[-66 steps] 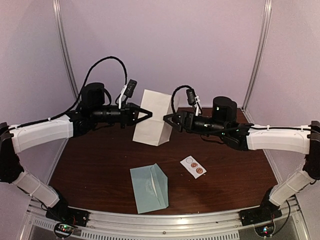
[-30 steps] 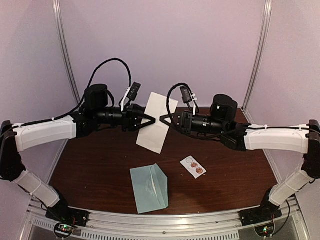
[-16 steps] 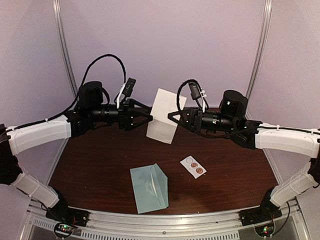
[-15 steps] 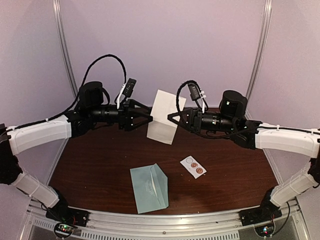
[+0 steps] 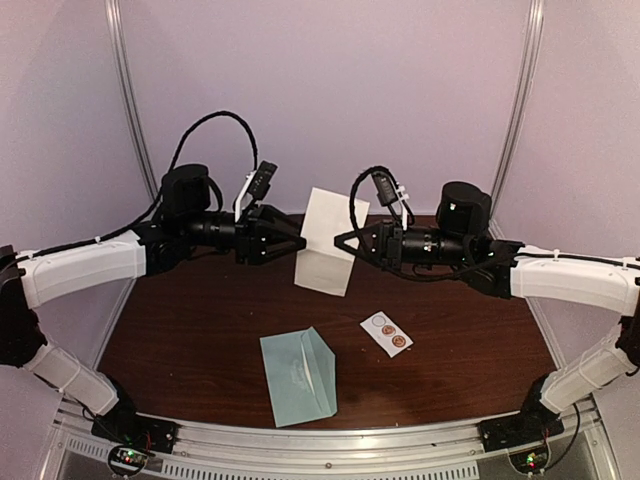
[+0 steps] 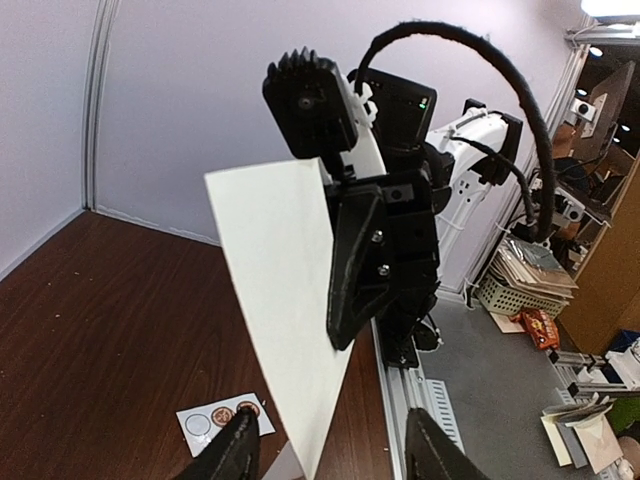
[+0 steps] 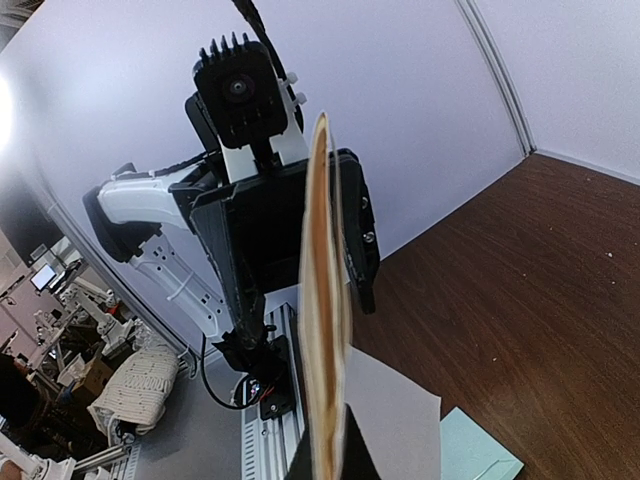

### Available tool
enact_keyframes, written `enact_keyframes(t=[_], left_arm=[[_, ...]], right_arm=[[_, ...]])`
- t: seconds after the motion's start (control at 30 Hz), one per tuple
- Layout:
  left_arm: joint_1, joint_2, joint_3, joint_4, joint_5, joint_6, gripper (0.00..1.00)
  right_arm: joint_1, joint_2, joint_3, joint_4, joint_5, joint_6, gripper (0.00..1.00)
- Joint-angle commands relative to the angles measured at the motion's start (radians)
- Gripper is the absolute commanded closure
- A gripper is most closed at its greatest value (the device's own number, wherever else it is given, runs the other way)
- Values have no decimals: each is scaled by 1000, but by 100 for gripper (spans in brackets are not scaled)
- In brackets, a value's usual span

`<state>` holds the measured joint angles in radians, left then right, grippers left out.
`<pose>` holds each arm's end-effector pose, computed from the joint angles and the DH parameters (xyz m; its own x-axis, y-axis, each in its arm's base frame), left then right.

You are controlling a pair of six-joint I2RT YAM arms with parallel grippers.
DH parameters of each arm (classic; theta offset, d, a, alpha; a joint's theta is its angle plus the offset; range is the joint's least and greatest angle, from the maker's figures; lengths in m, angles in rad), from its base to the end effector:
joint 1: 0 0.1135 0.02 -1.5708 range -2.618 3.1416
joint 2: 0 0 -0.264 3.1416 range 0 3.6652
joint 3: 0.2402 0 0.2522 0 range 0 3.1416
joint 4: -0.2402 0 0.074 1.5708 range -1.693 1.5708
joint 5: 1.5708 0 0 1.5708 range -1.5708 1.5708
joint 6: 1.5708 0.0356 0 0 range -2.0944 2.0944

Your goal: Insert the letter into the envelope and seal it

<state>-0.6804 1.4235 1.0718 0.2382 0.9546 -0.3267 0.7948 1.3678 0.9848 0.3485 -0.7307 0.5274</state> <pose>0.2350 -0.2276 0.3359 -0.4023 0.0870 -0.9114 0.9130 -0.0348 -0.4064 0.2050 0.2428 0.3327 -0.5235 0.0017 -0.8520 -0.8508 0.0518 0.5229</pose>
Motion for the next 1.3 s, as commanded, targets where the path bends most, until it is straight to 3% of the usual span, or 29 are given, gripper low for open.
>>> enact_keyframes(t=[0.0,0.17,0.23,0.53,0.73,0.93,1.07,1.27], left_arm=[[-5,28,33,25,12,2,44],[-18,47,41,4,4,9,40],[-27,52,46,-6,4,21,45],[-31,57,48,-6,11,17,72],[-31,70,42,7,-9,-2,100],[-30,45,-3,57,-107,-41,100],[-30,10,-62,150,-156,-97,100],[-30,-4,-83,205,-157,-149,100]], right_arm=[[-3,-14,23,49,-27,17,100],[-3,-25,12,74,-36,33,100],[-3,-28,8,82,-34,37,100],[-5,-17,20,19,-1,7,100],[-3,-13,35,-32,23,-17,98],[11,-12,25,-35,99,-21,84],[21,-11,-18,54,131,21,74],[39,4,-49,159,153,60,69]])
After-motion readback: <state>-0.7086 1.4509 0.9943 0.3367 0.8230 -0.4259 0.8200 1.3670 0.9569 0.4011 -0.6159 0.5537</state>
